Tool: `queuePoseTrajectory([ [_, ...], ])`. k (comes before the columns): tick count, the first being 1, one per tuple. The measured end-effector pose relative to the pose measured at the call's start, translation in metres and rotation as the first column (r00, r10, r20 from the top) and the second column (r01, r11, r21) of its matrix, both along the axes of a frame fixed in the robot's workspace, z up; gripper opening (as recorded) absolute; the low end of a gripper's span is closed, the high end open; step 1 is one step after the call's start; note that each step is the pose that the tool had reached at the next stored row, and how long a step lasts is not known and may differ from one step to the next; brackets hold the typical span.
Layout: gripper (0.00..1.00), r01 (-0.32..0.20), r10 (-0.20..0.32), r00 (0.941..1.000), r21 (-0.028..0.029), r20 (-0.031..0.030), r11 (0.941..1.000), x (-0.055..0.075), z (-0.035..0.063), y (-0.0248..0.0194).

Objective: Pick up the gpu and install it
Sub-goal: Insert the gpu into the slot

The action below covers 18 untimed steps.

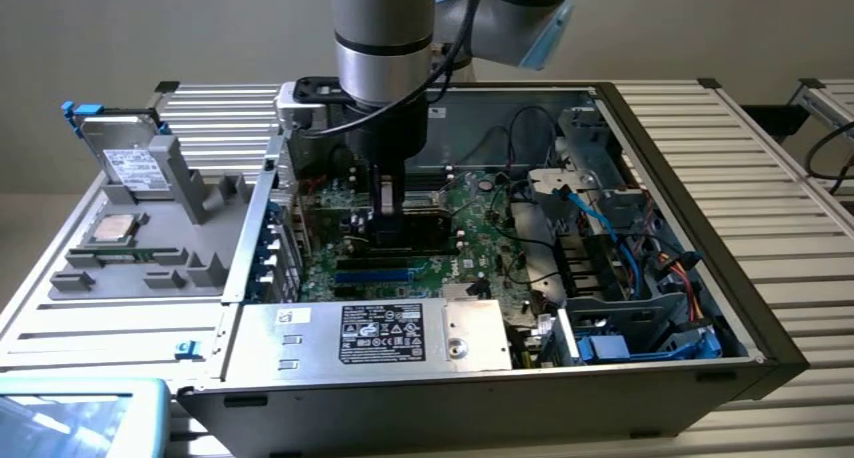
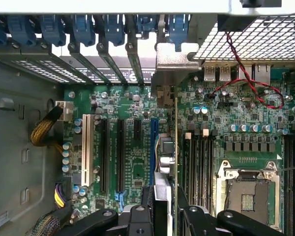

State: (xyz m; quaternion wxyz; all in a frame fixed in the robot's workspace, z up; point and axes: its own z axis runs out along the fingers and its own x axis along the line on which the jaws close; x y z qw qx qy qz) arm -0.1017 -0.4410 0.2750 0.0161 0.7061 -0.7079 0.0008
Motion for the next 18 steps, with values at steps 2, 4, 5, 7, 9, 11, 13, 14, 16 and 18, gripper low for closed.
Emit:
queuePoseTrajectory([
  [2, 0.28, 0.000, 0.000, 1.0000, -0.0001, -0.0001, 1.0000, -0.001, -0.0022, -0.0002],
  [4, 0.28, -0.001, 0.001, 1.0000, -0.0001, -0.0002, 1.0000, -0.001, -0.0038, -0.0005],
  [5, 0.28, -0.001, 0.001, 1.0000, -0.0002, -0.0002, 1.0000, -0.002, -0.0045, -0.0007],
  [7, 0.28, -0.001, 0.001, 1.0000, 0.0001, 0.0000, 1.0000, -0.002, -0.0063, -0.0010],
  [9, 0.28, -0.001, 0.001, 1.0000, -0.0001, -0.0001, 1.0000, -0.003, -0.0075, -0.0013],
  [11, 0.28, -0.001, 0.001, 1.0000, -0.0001, -0.0001, 1.0000, -0.003, -0.0084, -0.0017],
  [13, 0.28, -0.001, 0.001, 1.0000, 0.0001, 0.0000, 1.0000, -0.004, -0.0092, -0.0021],
  [14, 0.28, -0.001, 0.001, 1.0000, 0.0002, 0.0000, 1.0000, -0.004, -0.0096, -0.0022],
  [16, 0.28, -0.001, 0.001, 1.0000, -0.0001, -0.0001, 1.0000, -0.005, -0.0104, -0.0030],
  [18, 0.28, -0.001, 0.001, 1.0000, -0.0002, -0.0001, 1.0000, -0.006, -0.0114, -0.0044],
])
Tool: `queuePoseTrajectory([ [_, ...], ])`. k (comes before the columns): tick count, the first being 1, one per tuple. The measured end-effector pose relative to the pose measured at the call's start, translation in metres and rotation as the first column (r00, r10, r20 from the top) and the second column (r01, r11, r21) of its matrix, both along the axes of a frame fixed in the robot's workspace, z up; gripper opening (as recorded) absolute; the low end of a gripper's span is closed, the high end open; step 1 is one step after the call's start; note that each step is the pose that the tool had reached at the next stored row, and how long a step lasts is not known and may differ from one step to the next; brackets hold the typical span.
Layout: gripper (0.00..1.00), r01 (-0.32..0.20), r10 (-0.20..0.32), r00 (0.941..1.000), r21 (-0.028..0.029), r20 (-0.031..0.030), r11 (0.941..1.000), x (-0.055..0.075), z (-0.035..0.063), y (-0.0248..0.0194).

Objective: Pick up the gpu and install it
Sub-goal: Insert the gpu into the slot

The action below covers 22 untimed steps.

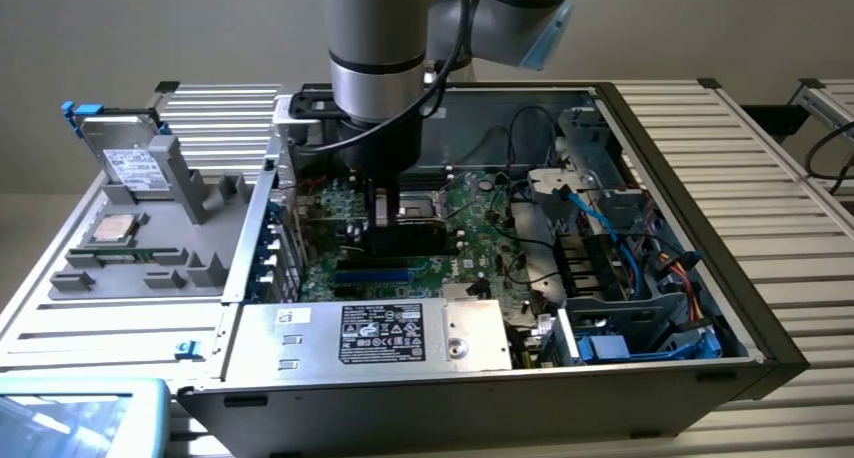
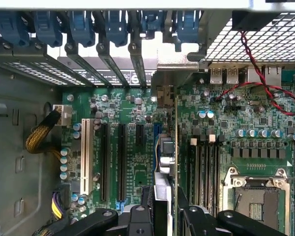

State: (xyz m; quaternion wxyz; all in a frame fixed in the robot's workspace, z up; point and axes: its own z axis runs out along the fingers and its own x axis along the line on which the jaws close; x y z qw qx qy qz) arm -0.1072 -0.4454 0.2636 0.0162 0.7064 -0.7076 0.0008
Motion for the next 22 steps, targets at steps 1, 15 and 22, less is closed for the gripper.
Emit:
queuePoseTrajectory([
  [1, 0.28, 0.000, 0.000, 1.0000, 0.0002, 0.0001, 1.0000, 0.000, -0.0006, -0.0008],
  [15, 0.28, 0.000, 0.000, 1.0000, 0.0001, 0.0000, 1.0000, -0.003, -0.0107, -0.0069],
  [22, 0.28, 0.000, 0.000, 1.0000, 0.0002, 0.0001, 1.0000, -0.006, -0.0148, -0.0070],
])
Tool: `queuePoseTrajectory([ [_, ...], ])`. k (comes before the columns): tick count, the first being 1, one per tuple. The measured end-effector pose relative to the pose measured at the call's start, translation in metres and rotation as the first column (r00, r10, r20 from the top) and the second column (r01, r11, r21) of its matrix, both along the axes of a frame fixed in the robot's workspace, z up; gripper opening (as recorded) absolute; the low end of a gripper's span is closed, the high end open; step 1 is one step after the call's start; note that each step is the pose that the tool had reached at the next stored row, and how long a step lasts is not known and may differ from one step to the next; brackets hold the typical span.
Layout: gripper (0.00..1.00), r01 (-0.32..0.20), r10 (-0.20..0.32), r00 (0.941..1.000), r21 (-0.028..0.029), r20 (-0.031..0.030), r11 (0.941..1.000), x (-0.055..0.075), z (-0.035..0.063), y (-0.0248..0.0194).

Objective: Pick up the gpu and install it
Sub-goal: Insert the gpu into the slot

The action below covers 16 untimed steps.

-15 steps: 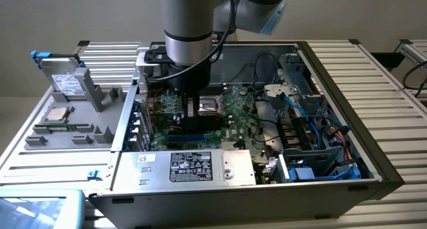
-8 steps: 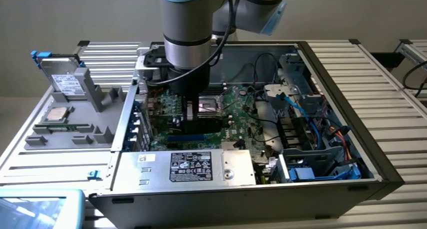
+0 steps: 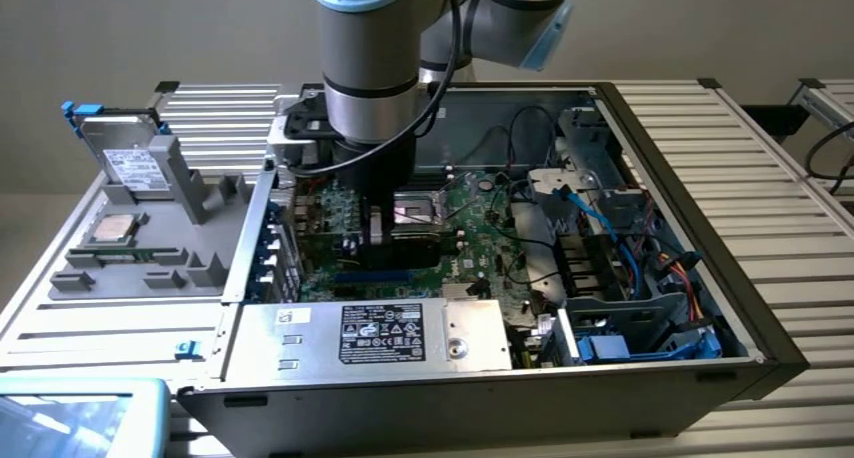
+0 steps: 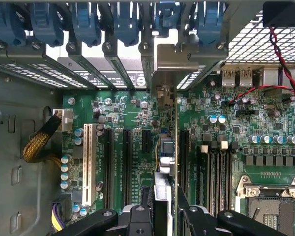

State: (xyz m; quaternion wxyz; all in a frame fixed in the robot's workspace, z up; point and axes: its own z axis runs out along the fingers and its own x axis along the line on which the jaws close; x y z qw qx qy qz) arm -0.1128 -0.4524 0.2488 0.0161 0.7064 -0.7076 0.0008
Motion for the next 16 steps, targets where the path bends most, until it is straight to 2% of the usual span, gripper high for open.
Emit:
queuePoseTrajectory([
  [16, 0.28, 0.000, 0.000, 1.0000, 0.0001, 0.0000, 1.0000, -0.0070, -0.0045, -0.0002],
])
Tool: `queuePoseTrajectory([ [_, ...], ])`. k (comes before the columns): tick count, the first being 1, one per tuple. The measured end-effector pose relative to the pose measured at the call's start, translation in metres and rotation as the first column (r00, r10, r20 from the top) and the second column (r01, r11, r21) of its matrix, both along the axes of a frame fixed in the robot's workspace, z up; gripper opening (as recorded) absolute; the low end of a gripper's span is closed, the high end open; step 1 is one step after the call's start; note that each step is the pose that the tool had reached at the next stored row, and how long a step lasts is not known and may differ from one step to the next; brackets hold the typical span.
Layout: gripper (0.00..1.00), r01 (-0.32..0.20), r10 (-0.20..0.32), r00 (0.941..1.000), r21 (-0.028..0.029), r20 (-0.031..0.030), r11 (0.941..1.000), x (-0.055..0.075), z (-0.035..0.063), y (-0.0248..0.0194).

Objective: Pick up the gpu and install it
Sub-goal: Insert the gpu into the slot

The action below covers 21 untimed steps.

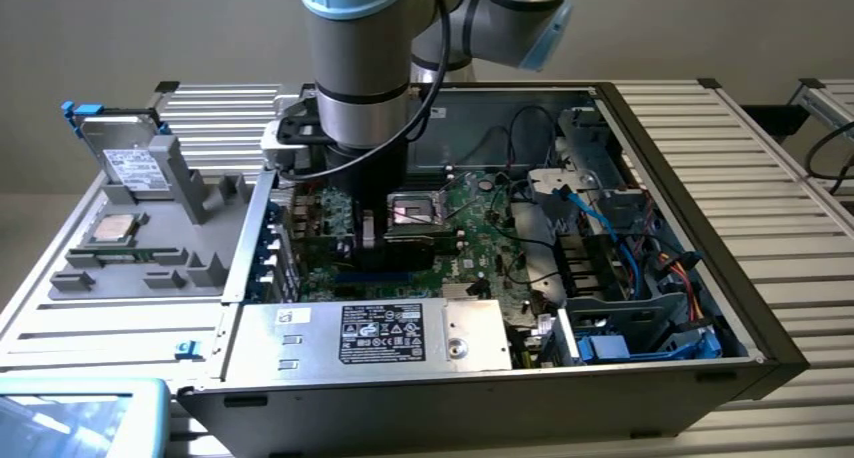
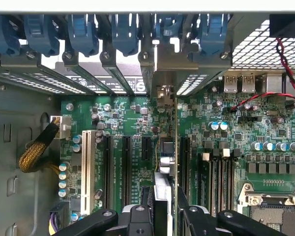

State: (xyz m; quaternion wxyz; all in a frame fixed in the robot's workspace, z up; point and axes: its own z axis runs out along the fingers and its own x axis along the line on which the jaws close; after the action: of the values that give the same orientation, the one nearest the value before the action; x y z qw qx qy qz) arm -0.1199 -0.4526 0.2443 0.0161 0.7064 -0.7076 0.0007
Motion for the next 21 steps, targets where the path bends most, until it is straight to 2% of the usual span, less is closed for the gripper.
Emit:
queuePoseTrajectory([
  [8, 0.28, 0.000, 0.000, 1.0000, 0.0000, 0.0000, 1.0000, -0.0008, -0.0011, 0.0009],
  [15, 0.28, 0.000, 0.000, 1.0000, 0.0000, 0.0047, 1.0000, -0.0028, -0.0011, 0.0009],
  [21, 0.28, 0.001, -0.001, 1.0000, 0.0001, 0.0050, 1.0000, -0.0033, -0.0014, 0.0000],
])
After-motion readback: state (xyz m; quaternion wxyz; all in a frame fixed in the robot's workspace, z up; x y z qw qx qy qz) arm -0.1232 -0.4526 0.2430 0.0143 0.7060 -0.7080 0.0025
